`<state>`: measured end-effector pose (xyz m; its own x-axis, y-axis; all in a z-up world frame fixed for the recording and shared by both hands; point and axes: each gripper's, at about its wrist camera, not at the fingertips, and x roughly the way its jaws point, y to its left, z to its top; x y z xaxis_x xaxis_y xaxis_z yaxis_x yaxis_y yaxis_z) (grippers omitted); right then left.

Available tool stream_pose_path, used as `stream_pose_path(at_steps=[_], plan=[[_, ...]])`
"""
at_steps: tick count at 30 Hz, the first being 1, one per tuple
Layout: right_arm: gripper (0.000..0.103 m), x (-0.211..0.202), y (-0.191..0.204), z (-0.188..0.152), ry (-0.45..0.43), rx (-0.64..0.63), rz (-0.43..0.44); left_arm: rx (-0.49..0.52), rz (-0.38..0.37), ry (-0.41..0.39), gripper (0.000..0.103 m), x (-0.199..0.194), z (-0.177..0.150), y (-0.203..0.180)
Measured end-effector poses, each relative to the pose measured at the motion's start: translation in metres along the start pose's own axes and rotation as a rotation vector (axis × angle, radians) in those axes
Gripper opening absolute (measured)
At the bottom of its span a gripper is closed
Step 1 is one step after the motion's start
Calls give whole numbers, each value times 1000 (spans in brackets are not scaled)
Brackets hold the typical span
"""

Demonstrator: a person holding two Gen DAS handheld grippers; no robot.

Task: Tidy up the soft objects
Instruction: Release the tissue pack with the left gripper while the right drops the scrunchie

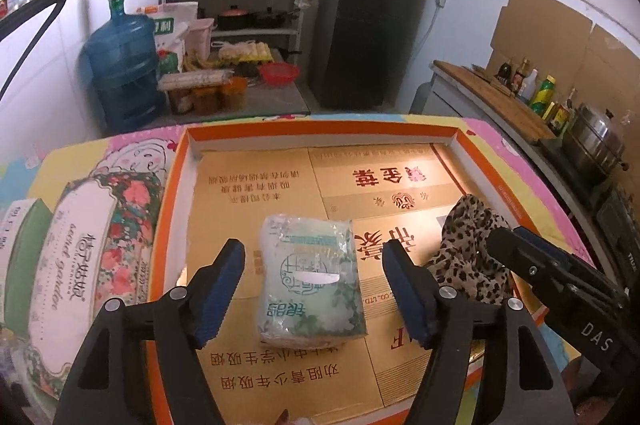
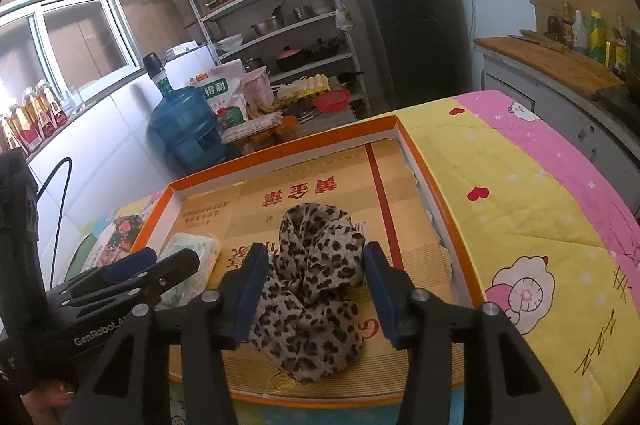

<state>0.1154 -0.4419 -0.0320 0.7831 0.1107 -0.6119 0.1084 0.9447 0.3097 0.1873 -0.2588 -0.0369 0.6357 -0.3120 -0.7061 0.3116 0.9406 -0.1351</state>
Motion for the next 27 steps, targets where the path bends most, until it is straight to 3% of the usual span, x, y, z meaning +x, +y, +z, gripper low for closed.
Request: stream_pose_path(at_steps=[11,27], plan=[[49,-18,7,-1,-29,-10,-17,16,-9,-42,73,-25,0,2],[49,-46,49,-2,-69,-83,-25,81,83,-189,73,-84,2,18]])
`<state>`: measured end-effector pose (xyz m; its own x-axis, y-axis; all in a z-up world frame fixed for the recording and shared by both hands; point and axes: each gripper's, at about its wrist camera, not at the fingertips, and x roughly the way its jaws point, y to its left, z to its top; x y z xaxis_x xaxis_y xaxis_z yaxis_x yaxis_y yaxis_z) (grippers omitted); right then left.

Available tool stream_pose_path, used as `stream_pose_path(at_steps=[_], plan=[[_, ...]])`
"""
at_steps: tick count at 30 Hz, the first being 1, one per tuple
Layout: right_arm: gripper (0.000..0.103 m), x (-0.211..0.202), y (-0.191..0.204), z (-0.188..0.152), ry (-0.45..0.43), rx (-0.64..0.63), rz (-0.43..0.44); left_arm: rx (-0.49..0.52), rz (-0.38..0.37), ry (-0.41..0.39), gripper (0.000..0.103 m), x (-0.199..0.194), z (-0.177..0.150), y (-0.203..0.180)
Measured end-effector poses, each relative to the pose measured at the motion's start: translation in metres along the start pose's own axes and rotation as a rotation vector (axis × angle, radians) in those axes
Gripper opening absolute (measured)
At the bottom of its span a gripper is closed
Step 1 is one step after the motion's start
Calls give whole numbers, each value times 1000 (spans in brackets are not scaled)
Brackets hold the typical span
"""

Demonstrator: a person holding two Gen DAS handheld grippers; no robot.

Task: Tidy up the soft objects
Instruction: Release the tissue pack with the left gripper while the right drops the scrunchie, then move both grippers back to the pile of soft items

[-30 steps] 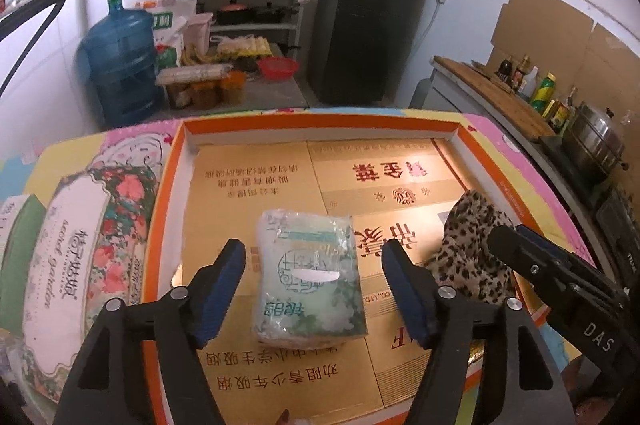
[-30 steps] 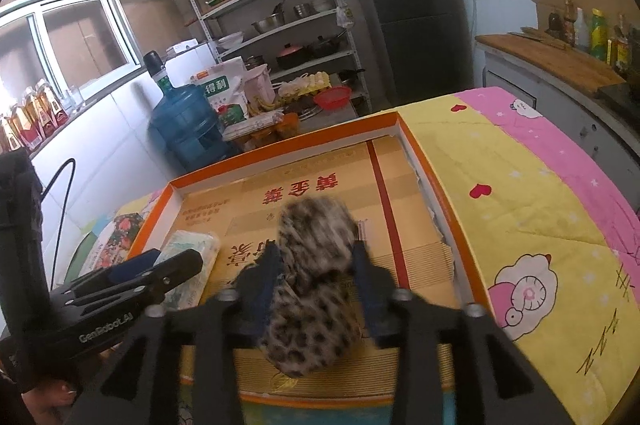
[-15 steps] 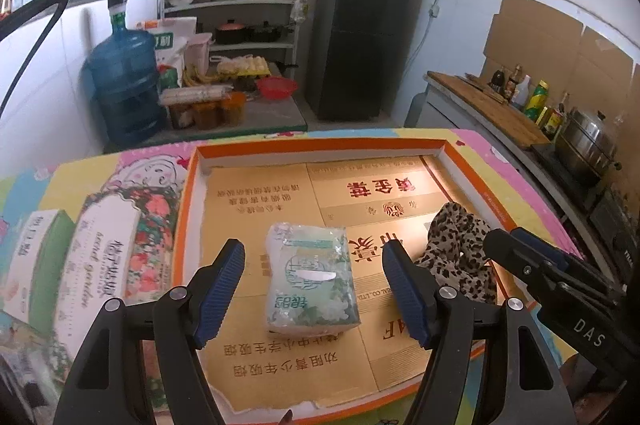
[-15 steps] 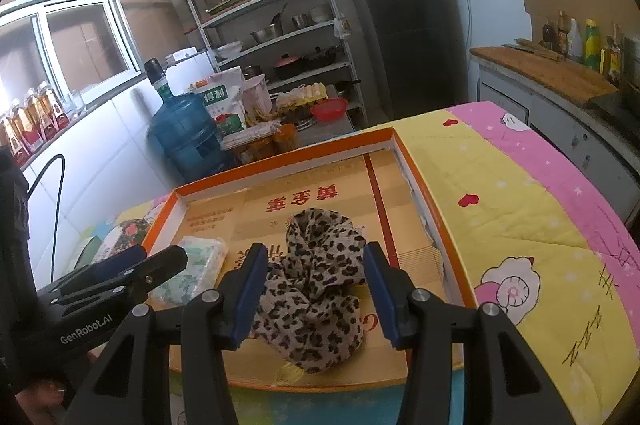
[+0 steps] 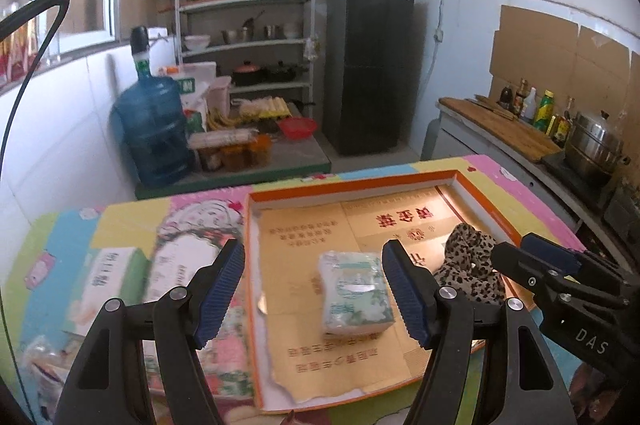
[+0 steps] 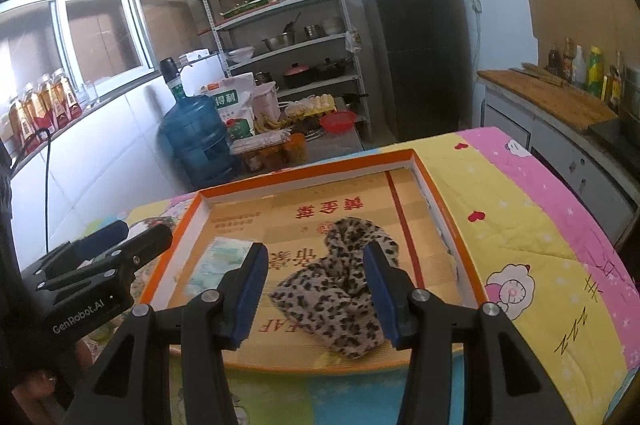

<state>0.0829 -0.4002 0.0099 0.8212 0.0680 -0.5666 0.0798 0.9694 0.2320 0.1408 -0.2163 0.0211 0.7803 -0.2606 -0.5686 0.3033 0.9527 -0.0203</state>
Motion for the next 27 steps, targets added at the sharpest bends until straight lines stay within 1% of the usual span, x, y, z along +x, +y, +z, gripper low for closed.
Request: stream_pose_path(at_steps=[9,20,27], plan=[[49,-8,32,-3,-3,-41,20,9,21,-36,73,-28,-2,21],[49,-21,73,-7,-10,-94,39,-41,22,-51,73,-58,-12,54],[49,-28,101,-12,-13,-125,56,-60,40,-48,73,-74,-24,78]])
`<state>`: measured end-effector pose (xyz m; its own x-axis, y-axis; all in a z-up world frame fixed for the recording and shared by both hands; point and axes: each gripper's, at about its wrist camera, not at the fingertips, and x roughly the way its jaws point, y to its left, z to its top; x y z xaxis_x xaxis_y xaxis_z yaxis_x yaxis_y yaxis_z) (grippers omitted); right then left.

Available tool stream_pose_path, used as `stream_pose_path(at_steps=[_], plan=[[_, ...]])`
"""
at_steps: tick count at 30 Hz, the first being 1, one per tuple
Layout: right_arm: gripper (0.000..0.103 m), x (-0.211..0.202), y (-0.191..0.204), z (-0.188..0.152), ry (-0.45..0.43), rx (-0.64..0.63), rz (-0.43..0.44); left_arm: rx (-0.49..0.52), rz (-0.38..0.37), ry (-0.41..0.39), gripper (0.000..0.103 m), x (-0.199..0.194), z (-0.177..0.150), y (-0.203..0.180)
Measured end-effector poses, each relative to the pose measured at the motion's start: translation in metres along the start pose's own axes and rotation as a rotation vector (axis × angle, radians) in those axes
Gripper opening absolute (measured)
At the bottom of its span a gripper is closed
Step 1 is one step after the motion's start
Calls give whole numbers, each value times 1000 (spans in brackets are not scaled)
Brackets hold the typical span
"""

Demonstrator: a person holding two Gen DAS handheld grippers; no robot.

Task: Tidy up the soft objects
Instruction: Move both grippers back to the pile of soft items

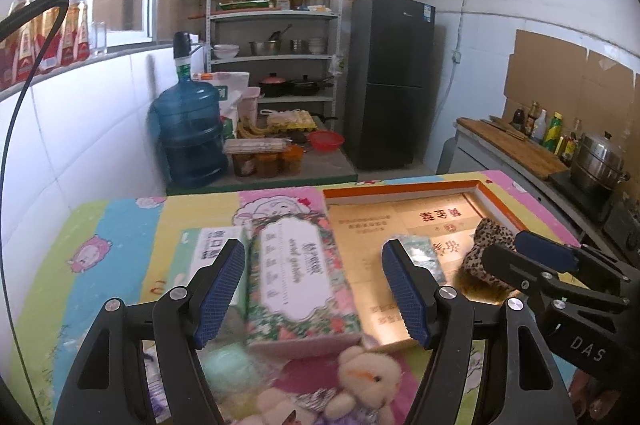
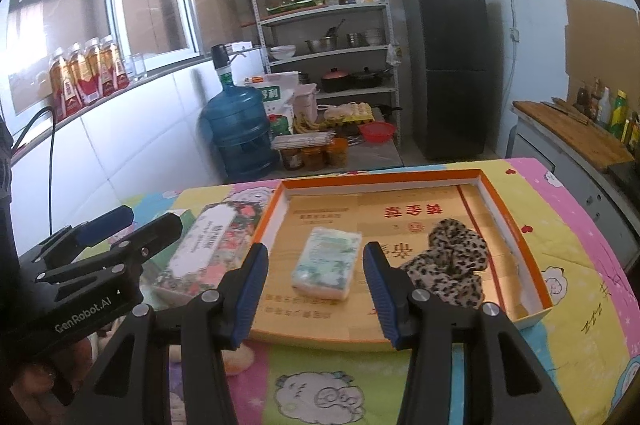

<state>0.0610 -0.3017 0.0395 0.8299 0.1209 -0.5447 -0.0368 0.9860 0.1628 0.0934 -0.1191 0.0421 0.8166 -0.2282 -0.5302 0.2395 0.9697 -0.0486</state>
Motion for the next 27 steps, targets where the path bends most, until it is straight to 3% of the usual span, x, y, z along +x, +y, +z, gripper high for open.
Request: stream_pose_path(at_steps=[27], plan=[[49,-16,81,-25,20,-108,86,-117,130,-44,73,-63,-43,110]])
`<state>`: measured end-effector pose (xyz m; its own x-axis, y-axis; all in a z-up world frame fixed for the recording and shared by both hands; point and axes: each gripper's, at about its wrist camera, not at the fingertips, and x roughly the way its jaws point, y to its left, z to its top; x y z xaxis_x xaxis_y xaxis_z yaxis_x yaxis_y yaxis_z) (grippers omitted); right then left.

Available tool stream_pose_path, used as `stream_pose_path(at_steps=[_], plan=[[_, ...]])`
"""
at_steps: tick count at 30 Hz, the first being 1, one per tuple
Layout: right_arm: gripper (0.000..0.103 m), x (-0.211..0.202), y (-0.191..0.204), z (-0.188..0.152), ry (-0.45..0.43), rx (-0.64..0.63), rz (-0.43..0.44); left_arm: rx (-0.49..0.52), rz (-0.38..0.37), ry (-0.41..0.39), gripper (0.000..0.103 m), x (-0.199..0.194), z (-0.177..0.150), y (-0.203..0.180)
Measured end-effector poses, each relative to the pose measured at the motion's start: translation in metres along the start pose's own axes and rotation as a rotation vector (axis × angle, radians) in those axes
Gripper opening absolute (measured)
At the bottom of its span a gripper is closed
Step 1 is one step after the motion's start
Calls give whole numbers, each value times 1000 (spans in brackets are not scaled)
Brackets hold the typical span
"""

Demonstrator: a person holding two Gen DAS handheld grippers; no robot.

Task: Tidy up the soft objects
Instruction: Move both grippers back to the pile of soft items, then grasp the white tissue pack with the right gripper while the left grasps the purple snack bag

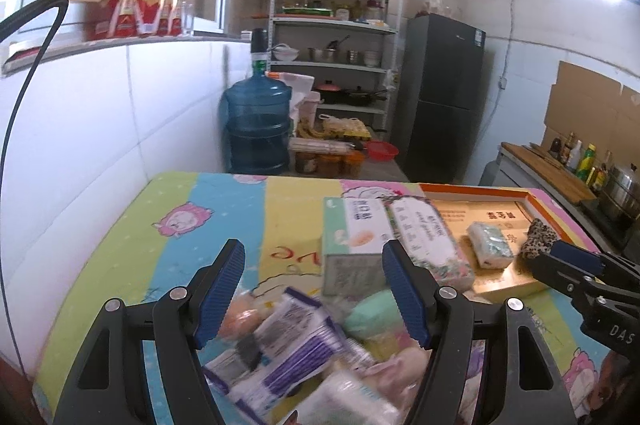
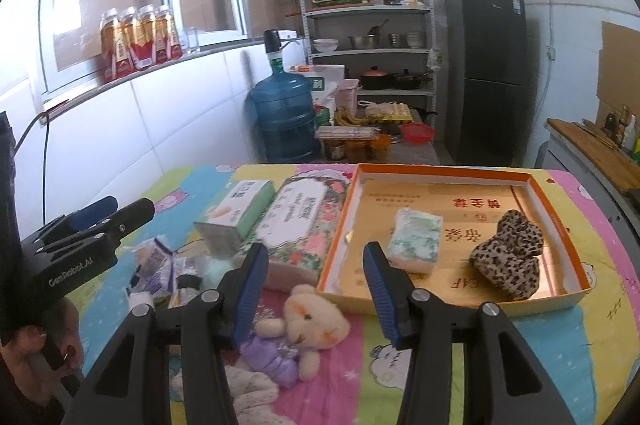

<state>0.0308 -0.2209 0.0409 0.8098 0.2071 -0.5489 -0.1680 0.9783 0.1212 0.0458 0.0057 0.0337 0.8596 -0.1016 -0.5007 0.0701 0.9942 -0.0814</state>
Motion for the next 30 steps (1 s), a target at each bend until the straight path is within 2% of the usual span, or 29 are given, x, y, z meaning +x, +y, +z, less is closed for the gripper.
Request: stream_pose_path(at_steps=[8,14,22,30], plan=[[49,1,26,-12,23,-40,59,-44,19,-16,73,-14,-15,31],[49,1,55,-29,52,-76,154,-43,55,-16,73,-18,-33,51],[49,7,94,-59,128,-117,305,-61,37,7,73,-19,-62,71],[49,23,110,-79,215,-119,350,-71,20,11,73,-17,-75,78]])
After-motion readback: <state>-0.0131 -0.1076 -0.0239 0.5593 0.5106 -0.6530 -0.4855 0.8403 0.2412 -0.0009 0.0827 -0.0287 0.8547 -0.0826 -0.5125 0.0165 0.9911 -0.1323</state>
